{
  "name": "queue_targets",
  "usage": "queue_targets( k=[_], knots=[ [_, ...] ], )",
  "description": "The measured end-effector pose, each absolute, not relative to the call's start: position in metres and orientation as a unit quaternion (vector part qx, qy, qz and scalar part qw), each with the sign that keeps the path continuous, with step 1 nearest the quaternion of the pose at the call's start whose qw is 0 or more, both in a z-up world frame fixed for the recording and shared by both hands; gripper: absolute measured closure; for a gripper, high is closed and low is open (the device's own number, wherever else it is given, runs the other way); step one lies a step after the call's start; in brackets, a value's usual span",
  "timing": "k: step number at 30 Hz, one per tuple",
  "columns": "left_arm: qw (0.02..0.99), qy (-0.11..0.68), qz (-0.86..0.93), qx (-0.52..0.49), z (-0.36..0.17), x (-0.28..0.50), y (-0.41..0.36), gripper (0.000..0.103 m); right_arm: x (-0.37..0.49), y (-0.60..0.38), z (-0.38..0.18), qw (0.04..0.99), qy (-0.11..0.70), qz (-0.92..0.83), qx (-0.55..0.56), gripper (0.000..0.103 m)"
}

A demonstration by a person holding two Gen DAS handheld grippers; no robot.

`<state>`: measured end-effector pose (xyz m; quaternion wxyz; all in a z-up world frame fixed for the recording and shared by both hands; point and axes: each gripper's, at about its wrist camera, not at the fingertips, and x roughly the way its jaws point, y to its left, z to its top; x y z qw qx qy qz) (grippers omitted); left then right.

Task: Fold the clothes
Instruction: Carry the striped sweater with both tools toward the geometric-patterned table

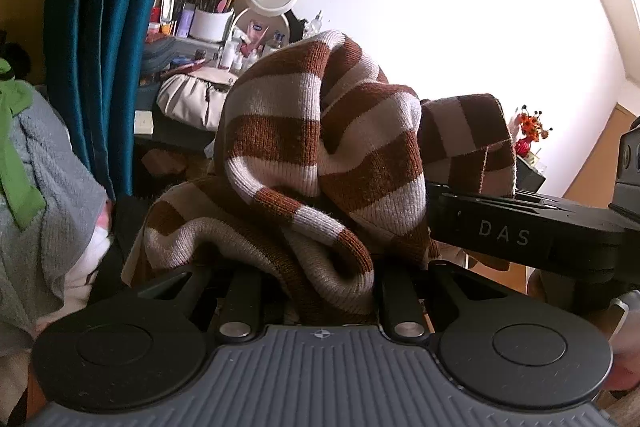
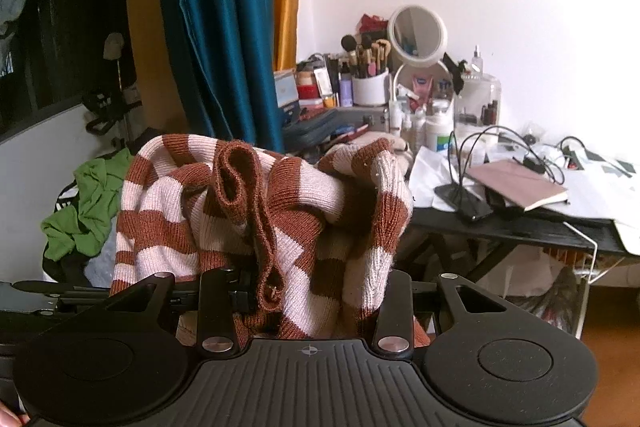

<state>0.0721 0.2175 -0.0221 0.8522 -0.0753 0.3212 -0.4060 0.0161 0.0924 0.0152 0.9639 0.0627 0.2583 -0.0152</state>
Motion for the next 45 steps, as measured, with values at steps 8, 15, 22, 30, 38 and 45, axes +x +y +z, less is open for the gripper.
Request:
queue_targets(
  k=[8, 15, 22, 30, 38, 45],
  knots=[
    [0.848, 0.328, -0.41, -0.076, -0.027, 0.085, 0.214, 0.083, 0.031, 0.084, 0.005, 0.962, 0.264, -0.021, 0.07, 0.067],
    [0.841, 0.335, -0.42, -0.064, -0.032, 0.094, 0.2, 0.083, 0.032, 0.07, -0.003, 0.96, 0.267, -0.037, 0.081, 0.067],
    [0.834, 0.346, -0.427, -0.056, -0.042, 0.091, 0.169, 0.083, 0.022, 0.039, -0.015, 0.957, 0.272, -0.048, 0.09, 0.067],
    [0.847, 0.342, -0.405, -0.044, -0.043, 0.061, 0.099, 0.083, -0.005, -0.042, -0.023, 0.961, 0.259, -0.018, 0.095, 0.067],
    [0.863, 0.335, -0.375, -0.049, -0.031, -0.004, -0.029, 0.083, -0.059, -0.184, -0.009, 0.963, 0.254, 0.009, 0.089, 0.067],
    [0.858, 0.325, -0.395, -0.049, -0.023, -0.037, -0.144, 0.083, -0.106, -0.307, 0.004, 0.967, 0.238, -0.017, 0.085, 0.067]
  ],
)
